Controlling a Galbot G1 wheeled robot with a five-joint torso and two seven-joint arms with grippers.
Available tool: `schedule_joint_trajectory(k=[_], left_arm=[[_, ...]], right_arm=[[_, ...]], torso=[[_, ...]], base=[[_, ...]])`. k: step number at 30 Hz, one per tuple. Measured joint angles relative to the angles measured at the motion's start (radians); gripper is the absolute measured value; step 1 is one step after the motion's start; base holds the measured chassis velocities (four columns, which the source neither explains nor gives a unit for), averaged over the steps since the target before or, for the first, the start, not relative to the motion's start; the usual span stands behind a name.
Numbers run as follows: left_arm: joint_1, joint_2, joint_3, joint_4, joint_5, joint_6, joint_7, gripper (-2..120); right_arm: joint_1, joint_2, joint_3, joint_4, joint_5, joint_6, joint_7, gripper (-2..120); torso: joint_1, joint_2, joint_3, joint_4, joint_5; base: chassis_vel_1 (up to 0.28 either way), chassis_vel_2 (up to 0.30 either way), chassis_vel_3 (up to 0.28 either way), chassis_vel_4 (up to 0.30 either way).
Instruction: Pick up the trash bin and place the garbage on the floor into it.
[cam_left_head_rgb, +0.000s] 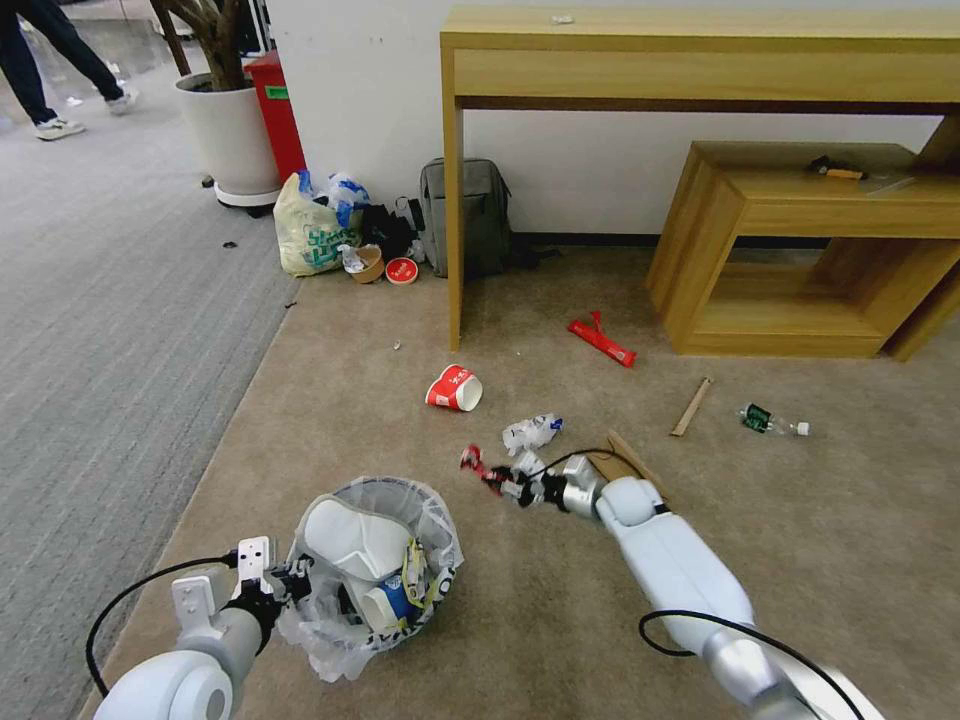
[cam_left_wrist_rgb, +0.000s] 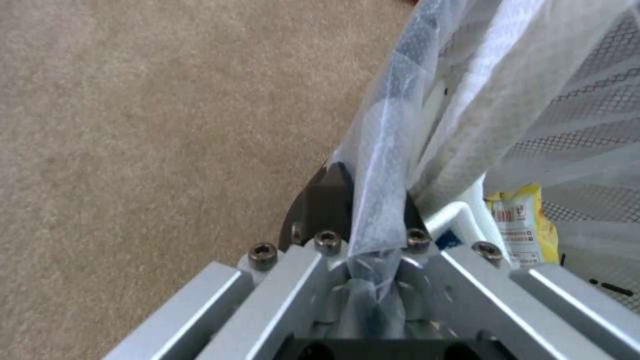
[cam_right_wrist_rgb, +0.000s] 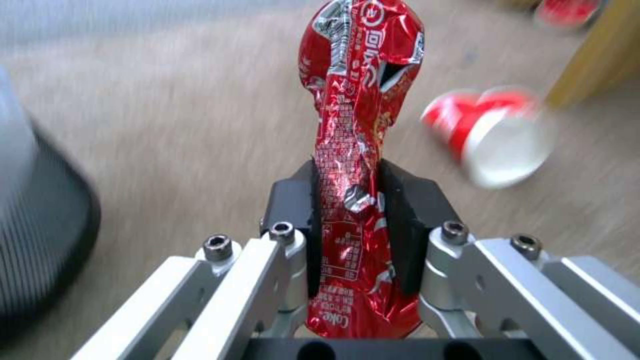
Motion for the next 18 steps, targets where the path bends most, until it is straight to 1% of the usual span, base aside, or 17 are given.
schedule_joint_trajectory(k=[1, 3, 4, 5, 7, 8, 11, 12, 14, 15, 17, 18], left_arm=[[0.000, 0.000, 0.000, 0.000, 0.000, 0.000, 0.000, 0], [-0.010, 0.000, 0.010, 0.005, 0.003, 0.002, 0.000, 0], [-0.012, 0.000, 0.012, 0.006, 0.004, 0.003, 0.000, 0], [-0.012, 0.000, 0.012, 0.006, 0.004, 0.003, 0.000, 0], [-0.022, 0.000, 0.021, 0.014, 0.010, 0.008, 0.001, 0], [-0.022, 0.000, 0.021, 0.014, 0.010, 0.008, 0.001, 0], [-0.028, 0.003, 0.030, 0.017, 0.014, 0.013, 0.001, 0], [-0.028, 0.003, 0.030, 0.017, 0.014, 0.013, 0.001, 0], [-0.029, 0.005, 0.033, 0.017, 0.015, 0.015, 0.001, 0], [-0.029, 0.005, 0.033, 0.017, 0.015, 0.015, 0.001, 0], [-0.028, 0.008, 0.033, 0.016, 0.016, 0.016, 0.001, 0], [-0.028, 0.008, 0.033, 0.016, 0.016, 0.016, 0.001, 0]], right_arm=[[0.000, 0.000, 0.000, 0.000, 0.000, 0.000, 0.000, 18], [-0.024, -0.032, 0.016, 0.132, 0.058, -0.030, 0.017, 18], [-0.027, -0.038, 0.019, 0.170, 0.072, -0.038, 0.021, 18], [-0.027, -0.038, 0.019, 0.170, 0.072, -0.038, 0.021, 18], [-0.031, -0.058, 0.023, 0.314, 0.129, -0.083, 0.035, 18], [-0.031, -0.058, 0.023, 0.314, 0.129, -0.083, 0.035, 18], [-0.021, -0.064, -0.010, 0.448, 0.194, -0.144, 0.054, 18], [-0.021, -0.064, -0.010, 0.448, 0.194, -0.144, 0.054, 18], [-0.011, -0.059, -0.048, 0.502, 0.217, -0.170, 0.062, 18], [-0.011, -0.059, -0.048, 0.502, 0.217, -0.170, 0.062, 18], [-0.007, -0.052, -0.111, 0.543, 0.235, -0.188, 0.075, 18], [-0.007, -0.052, -0.111, 0.543, 0.235, -0.188, 0.075, 18]], torso=[[0.000, 0.000, 0.000, 0.0000, 0.0000], [0.000, 0.000, 0.000, -0.0002, 0.0002], [0.000, 0.000, 0.000, -0.0001, 0.0001], [0.000, 0.000, 0.000, -0.0001, 0.0001], [0.000, 0.000, 0.000, -0.0001, -0.0002], [0.000, 0.000, 0.000, -0.0001, -0.0002], [0.000, 0.000, 0.000, 0.0000, -0.0001], [0.000, 0.000, 0.000, 0.0000, -0.0001], [0.000, 0.000, 0.000, 0.0001, -0.0002], [0.000, 0.000, 0.000, 0.0001, -0.0002], [0.000, 0.000, 0.000, 0.0003, -0.0001], [0.000, 0.000, 0.000, 0.0003, -0.0001]], base=[[0.000, 0.000, 0.000, 0.000], [0.000, 0.000, 0.000, 0.000], [0.000, 0.000, 0.000, 0.000], [0.000, 0.000, 0.000, 0.000], [0.000, 0.000, 0.000, 0.000], [0.000, 0.000, 0.000, 0.000], [0.000, 0.000, 0.000, 0.000], [0.000, 0.000, 0.000, 0.000], [0.000, 0.000, 0.000, 0.000], [0.000, 0.000, 0.000, 0.000], [0.000, 0.000, 0.000, 0.000], [0.000, 0.000, 0.000, 0.000]])
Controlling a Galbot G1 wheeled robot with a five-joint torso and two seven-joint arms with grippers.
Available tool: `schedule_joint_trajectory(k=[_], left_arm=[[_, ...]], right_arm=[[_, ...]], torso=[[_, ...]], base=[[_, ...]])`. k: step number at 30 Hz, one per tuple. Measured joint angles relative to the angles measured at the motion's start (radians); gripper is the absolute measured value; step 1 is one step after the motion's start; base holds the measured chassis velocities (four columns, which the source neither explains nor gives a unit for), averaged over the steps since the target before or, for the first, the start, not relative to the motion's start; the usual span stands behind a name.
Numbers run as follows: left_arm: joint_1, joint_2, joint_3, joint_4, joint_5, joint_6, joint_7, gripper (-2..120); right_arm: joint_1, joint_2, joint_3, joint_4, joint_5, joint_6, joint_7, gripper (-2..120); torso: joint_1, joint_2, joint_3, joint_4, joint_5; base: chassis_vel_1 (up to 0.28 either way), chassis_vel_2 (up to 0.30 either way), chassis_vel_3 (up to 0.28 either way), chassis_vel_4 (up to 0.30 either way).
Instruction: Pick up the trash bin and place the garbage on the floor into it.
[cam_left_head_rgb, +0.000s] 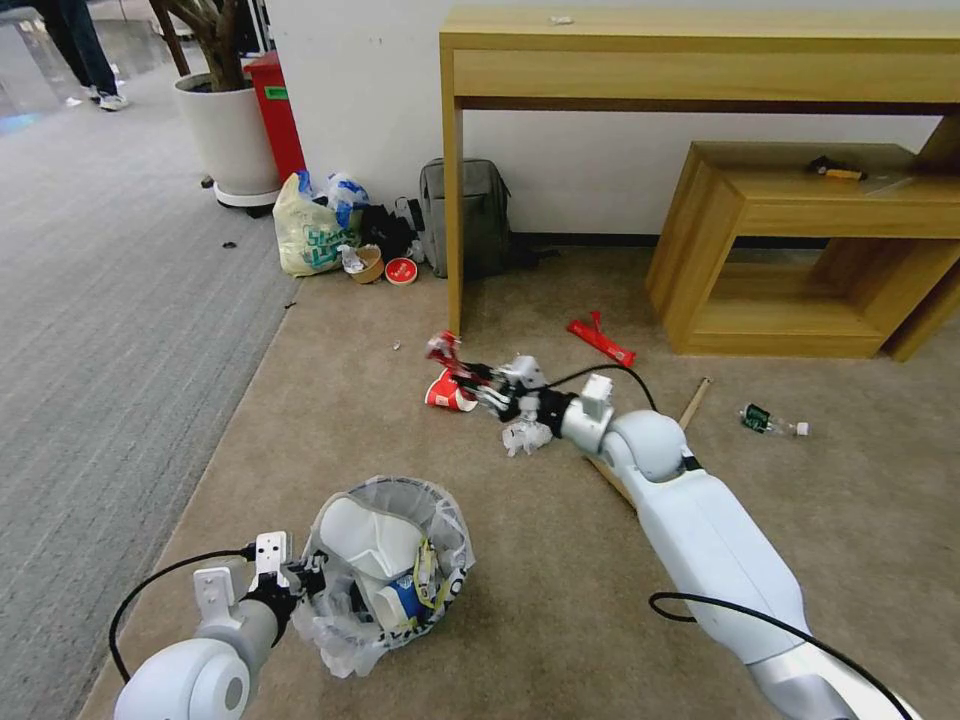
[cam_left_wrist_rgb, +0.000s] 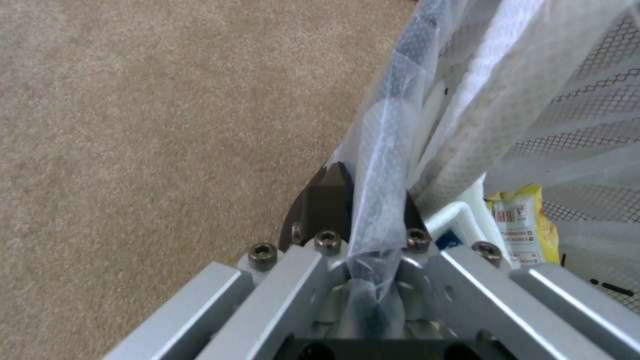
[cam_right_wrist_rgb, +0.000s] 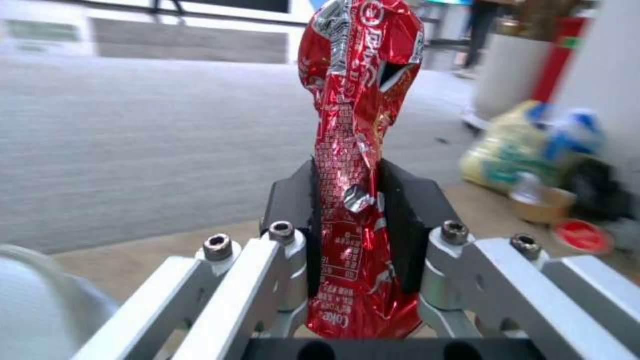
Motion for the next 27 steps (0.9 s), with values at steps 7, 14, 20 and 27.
schedule_joint_trajectory(k=[7, 14, 20, 27], left_arm=[[0.001, 0.002, 0.003, -0.003, 0.000, 0.005, 0.002, 0], [0.004, 0.003, 0.001, -0.008, 0.001, 0.005, 0.004, 0], [0.004, 0.001, 0.000, -0.009, 0.001, 0.005, 0.005, 0], [0.003, 0.001, 0.000, -0.009, 0.002, 0.004, 0.006, 0]], right_arm=[[-0.012, -0.007, -0.164, 0.071, 0.034, -0.036, 0.031, 18], [-0.015, -0.046, -0.238, 0.091, 0.042, -0.052, 0.035, 18], [-0.029, -0.081, -0.261, 0.104, 0.047, -0.062, 0.038, 18], [-0.045, -0.100, -0.272, 0.094, -0.008, -0.055, 0.036, 33]], torso=[[0.000, 0.000, 0.000, 0.0000, 0.0000], [0.000, 0.000, 0.000, -0.0001, 0.0000], [0.000, 0.000, 0.000, -0.0002, 0.0001], [0.000, 0.000, 0.000, -0.0002, 0.0001]], base=[[0.000, 0.000, 0.000, 0.000], [0.000, 0.000, 0.000, 0.000], [0.000, 0.000, 0.000, 0.000], [0.000, 0.000, 0.000, 0.000]])
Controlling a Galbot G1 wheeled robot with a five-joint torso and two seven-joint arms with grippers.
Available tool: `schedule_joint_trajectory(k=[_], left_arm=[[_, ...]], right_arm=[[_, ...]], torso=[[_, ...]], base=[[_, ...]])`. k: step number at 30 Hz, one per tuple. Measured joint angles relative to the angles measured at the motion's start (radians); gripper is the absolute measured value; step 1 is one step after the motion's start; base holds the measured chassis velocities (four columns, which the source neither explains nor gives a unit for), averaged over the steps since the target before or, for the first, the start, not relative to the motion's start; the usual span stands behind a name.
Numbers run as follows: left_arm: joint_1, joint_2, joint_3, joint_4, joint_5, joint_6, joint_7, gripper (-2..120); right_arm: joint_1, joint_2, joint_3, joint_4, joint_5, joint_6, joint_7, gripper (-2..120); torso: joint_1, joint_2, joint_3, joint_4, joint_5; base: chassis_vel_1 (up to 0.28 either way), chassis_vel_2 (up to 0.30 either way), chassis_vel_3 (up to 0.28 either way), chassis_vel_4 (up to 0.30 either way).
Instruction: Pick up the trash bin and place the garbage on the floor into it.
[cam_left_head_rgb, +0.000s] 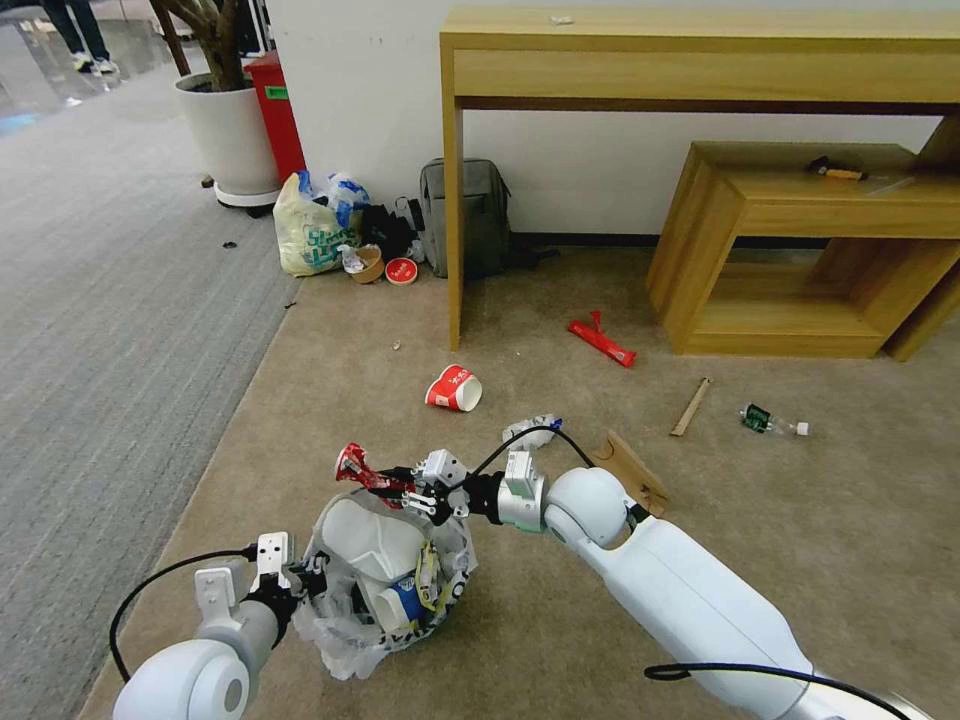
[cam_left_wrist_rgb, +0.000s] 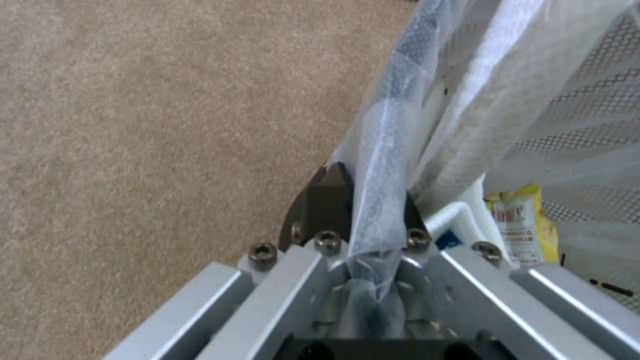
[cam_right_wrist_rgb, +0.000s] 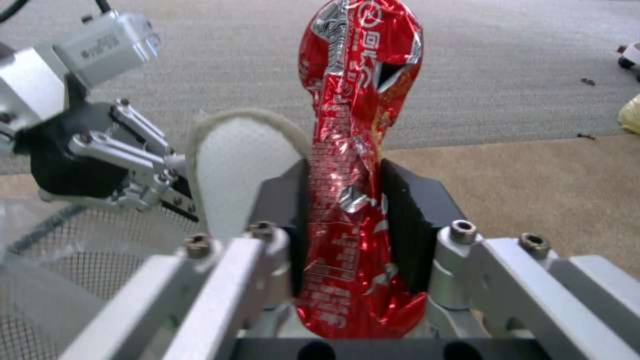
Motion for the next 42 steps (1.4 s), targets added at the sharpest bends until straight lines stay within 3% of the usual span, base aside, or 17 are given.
schedule_joint_trajectory(k=[11, 18, 30, 37, 42], left_arm=[[-0.001, -0.003, 0.000, -0.001, 0.000, -0.001, 0.000, 0], [-0.001, -0.004, -0.006, -0.001, -0.002, -0.003, 0.001, 0], [-0.003, -0.006, -0.008, 0.004, -0.004, -0.005, 0.004, 0], [0.007, -0.007, -0.024, 0.002, -0.008, -0.013, 0.016, 0], [0.010, -0.007, -0.027, 0.000, -0.010, -0.014, 0.017, 0]], right_arm=[[-0.007, 0.002, -0.002, -0.004, -0.010, 0.012, 0.000, 68], [-0.018, -0.001, 0.040, 0.024, -0.003, 0.015, 0.023, 98], [-0.075, -0.040, 0.110, 0.087, 0.025, 0.008, 0.074, 100], [-0.204, -0.064, 0.229, 0.146, 0.071, -0.002, 0.248, 100], [-0.275, -0.052, 0.311, 0.174, 0.072, -0.004, 0.310, 100]], torso=[[0.000, 0.000, 0.000, 0.0000, 0.0000], [0.000, 0.000, 0.000, 0.0000, 0.0000], [0.000, 0.000, 0.000, 0.0001, 0.0000], [0.000, 0.000, 0.000, 0.0000, 0.0001], [0.000, 0.000, 0.000, 0.0000, 0.0000]], base=[[0.000, 0.000, 0.000, 0.000], [0.000, 0.000, 0.000, 0.000], [0.000, 0.000, 0.000, 0.000], [0.000, 0.000, 0.000, 0.000], [0.000, 0.000, 0.000, 0.000]])
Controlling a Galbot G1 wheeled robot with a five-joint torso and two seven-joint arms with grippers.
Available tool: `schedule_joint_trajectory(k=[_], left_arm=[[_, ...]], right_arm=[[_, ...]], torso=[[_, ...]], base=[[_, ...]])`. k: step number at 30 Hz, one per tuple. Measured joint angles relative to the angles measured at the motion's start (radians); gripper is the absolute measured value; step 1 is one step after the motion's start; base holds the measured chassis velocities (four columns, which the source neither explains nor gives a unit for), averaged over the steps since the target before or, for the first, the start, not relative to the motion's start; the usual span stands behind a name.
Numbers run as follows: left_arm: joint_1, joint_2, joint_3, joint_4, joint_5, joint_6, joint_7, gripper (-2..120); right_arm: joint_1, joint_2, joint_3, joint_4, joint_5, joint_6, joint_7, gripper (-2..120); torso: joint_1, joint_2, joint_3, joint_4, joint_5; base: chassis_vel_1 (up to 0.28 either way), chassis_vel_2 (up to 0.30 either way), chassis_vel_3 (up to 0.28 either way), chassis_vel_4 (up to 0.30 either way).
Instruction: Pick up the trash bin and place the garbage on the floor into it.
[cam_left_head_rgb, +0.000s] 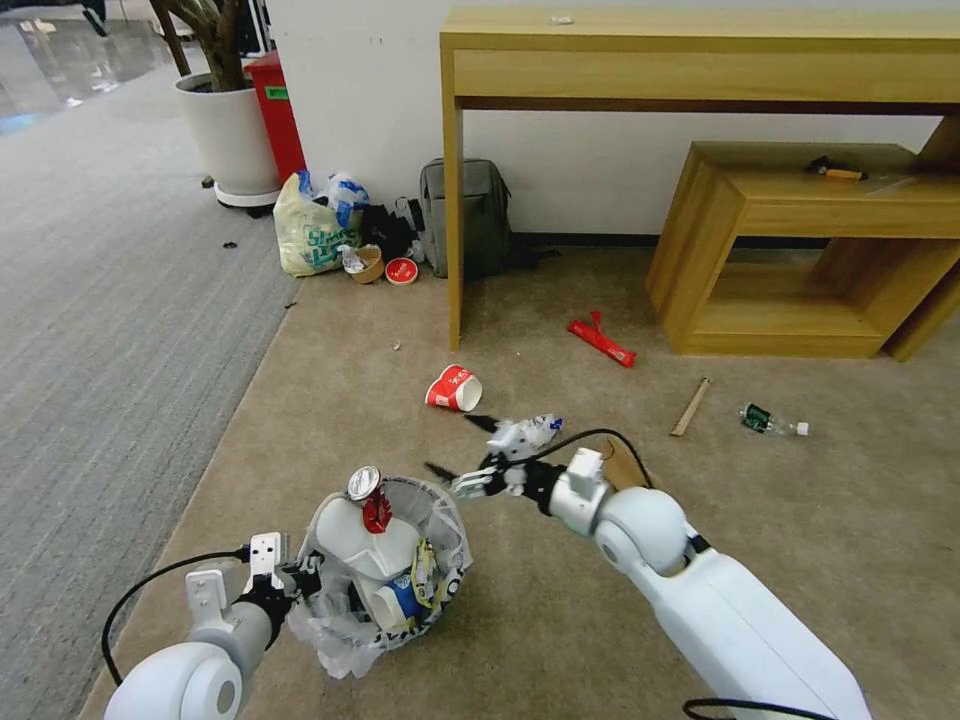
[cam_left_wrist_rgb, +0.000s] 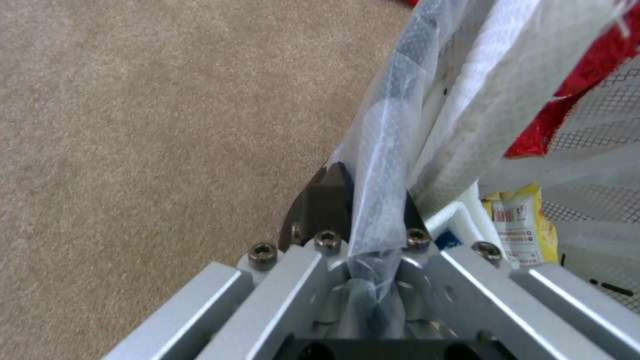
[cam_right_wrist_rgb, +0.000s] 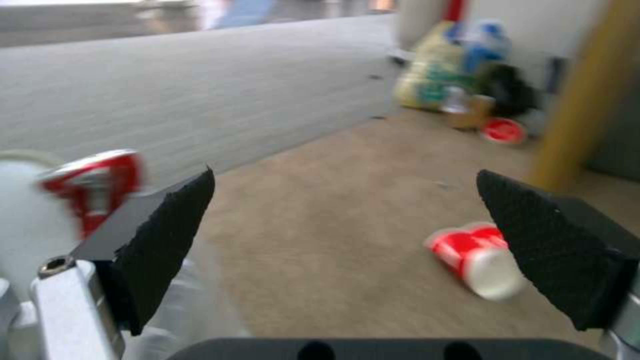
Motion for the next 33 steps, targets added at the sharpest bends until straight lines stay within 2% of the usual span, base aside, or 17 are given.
schedule_joint_trajectory(k=[4, 17, 23, 33], left_arm=[[0.005, 0.001, -0.002, -0.004, -0.001, -0.003, 0.004, 0], [0.023, -0.003, 0.003, -0.008, 0.000, -0.021, 0.015, 0], [0.024, 0.000, 0.003, -0.008, 0.001, -0.022, 0.017, 0], [0.024, 0.001, 0.003, -0.007, 0.002, -0.022, 0.018, 0]], right_arm=[[-0.124, 0.050, 0.141, 0.041, -0.035, 0.002, 0.044, 100], [-0.315, 0.152, 0.374, 0.081, -0.101, 0.063, 0.097, 100], [-0.322, 0.161, 0.411, 0.077, -0.103, 0.077, 0.096, 100], [-0.297, 0.157, 0.400, 0.067, -0.099, 0.072, 0.095, 100]], torso=[[0.000, 0.000, 0.000, -0.0001, 0.0000], [0.000, 0.000, 0.000, -0.0001, 0.0000], [0.000, 0.000, 0.000, 0.0000, -0.0001], [0.000, 0.000, 0.000, 0.0001, -0.0001]], base=[[0.000, 0.000, 0.000, 0.000], [0.000, 0.000, 0.000, 0.000], [0.000, 0.000, 0.000, 0.000], [0.000, 0.000, 0.000, 0.000]])
